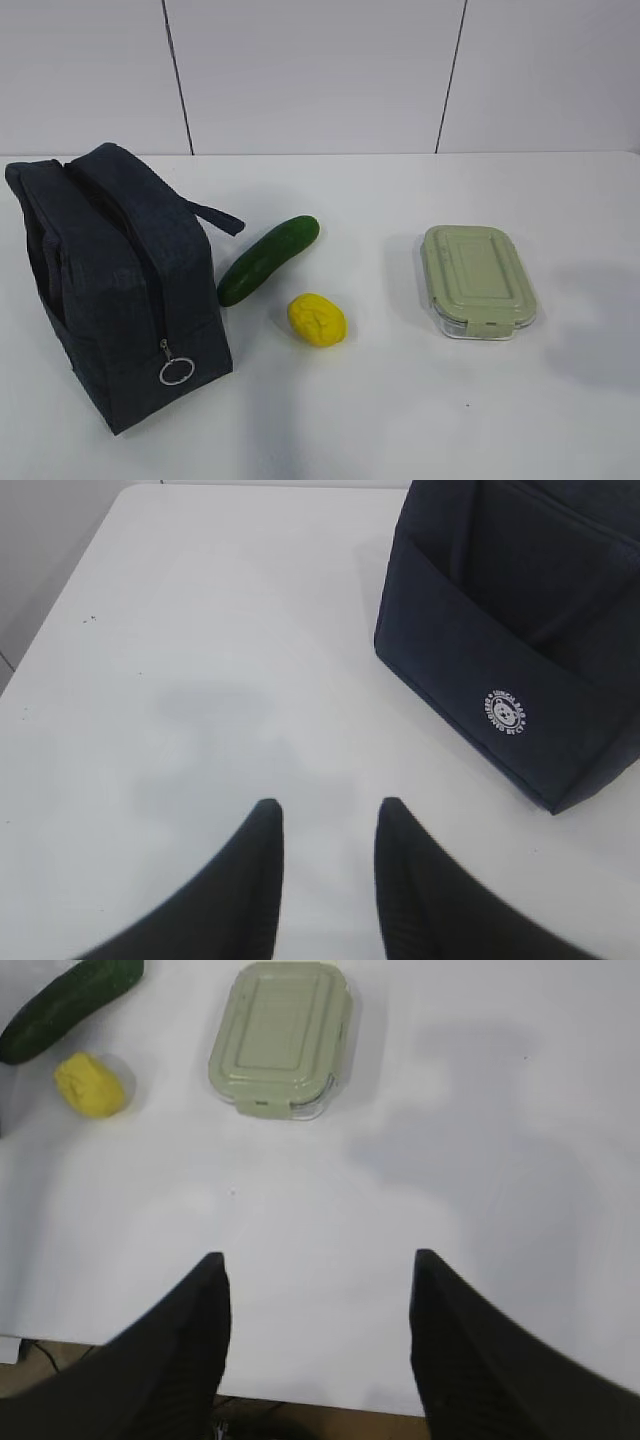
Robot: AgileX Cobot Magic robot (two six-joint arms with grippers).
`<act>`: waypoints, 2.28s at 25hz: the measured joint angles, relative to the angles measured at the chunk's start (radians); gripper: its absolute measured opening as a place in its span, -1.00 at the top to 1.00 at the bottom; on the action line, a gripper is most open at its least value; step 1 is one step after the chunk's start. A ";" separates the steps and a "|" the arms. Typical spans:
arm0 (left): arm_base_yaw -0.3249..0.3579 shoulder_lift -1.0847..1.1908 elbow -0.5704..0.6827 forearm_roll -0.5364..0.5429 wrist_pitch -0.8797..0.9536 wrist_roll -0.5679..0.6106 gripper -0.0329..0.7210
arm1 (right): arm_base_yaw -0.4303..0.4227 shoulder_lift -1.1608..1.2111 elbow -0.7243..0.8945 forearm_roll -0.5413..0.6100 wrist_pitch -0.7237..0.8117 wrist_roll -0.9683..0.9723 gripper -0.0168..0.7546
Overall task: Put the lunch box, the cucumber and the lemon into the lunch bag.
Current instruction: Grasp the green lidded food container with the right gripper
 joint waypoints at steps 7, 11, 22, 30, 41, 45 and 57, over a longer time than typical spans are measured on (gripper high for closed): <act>0.000 0.000 0.000 0.000 0.000 0.000 0.29 | 0.000 0.201 -0.190 0.007 0.024 0.000 -0.22; 0.000 0.000 0.000 0.000 0.000 0.000 0.29 | 0.000 0.288 -0.244 0.068 0.024 -0.006 -0.22; 0.000 0.000 0.000 0.000 0.000 0.000 0.29 | 0.000 0.498 -0.347 0.268 -0.011 -0.120 -0.22; 0.000 0.000 0.000 0.000 0.000 0.000 0.29 | -0.136 0.723 -0.362 0.622 0.028 -0.415 -0.22; 0.000 0.000 0.000 0.000 0.000 0.000 0.29 | -0.441 1.024 -0.363 0.891 0.093 -0.708 -0.22; 0.000 0.000 0.000 0.000 0.000 0.000 0.29 | -0.445 1.118 -0.363 0.837 0.092 -0.750 -0.22; 0.000 0.000 0.000 0.000 0.000 0.000 0.29 | -0.445 1.404 -0.509 0.813 0.078 -0.856 -0.22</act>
